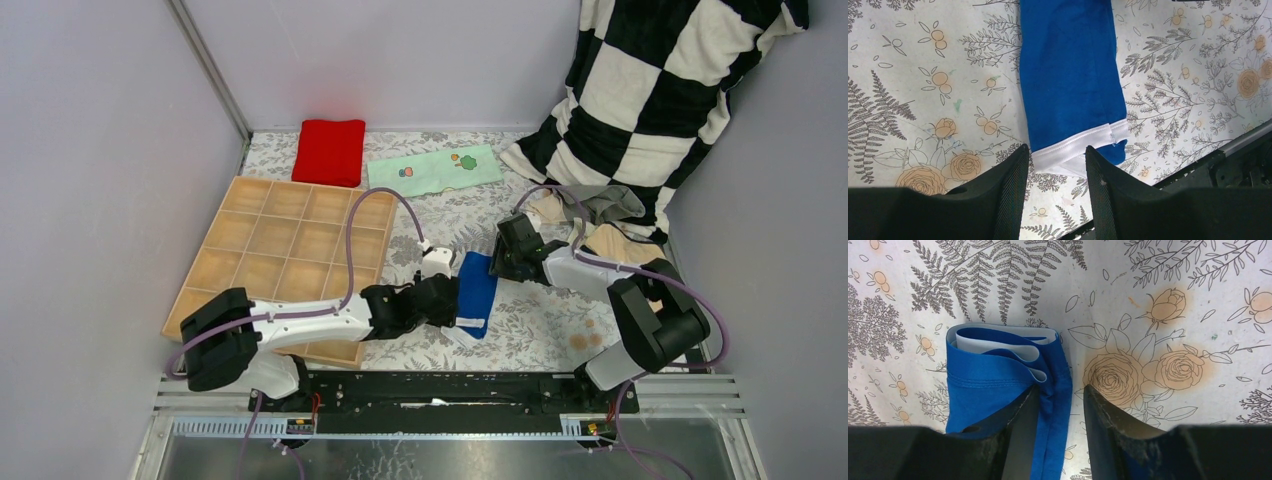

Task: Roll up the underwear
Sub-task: Fold the underwear at the center of the board.

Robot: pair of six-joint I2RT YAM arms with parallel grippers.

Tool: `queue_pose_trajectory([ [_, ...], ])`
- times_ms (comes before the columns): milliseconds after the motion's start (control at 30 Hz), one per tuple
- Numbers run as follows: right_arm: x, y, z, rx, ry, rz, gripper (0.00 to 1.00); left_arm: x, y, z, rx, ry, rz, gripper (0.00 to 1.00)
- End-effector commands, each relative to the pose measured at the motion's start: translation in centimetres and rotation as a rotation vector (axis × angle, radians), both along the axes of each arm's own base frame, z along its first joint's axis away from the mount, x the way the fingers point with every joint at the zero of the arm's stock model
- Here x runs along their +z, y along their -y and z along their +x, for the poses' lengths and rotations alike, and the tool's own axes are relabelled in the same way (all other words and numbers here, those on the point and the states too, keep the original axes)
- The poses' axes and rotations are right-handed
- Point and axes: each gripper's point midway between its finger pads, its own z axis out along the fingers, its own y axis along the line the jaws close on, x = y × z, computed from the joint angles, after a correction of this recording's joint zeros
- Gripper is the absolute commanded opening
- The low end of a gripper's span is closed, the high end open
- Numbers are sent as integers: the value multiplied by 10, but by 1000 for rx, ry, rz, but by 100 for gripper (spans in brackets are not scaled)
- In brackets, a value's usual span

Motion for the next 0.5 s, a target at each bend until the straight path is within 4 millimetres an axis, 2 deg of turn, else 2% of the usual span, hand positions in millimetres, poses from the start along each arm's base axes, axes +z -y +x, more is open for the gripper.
queue_pose_trajectory([
  [0,13,0,12,-2,49,-5,44,-1,5,3,12,0,-37,51],
  [133,53,1,15,19,133,18,56,5,1,3,25,10,-56,52],
  [233,83,1,16,51,182,20,58,10,-3,2,38,15,-78,53],
  [333,108,-18,15,153,215,90,52,12,-7,0,54,9,-101,53],
  [467,116,-51,7,319,164,201,37,12,-14,-6,75,-5,-155,54],
])
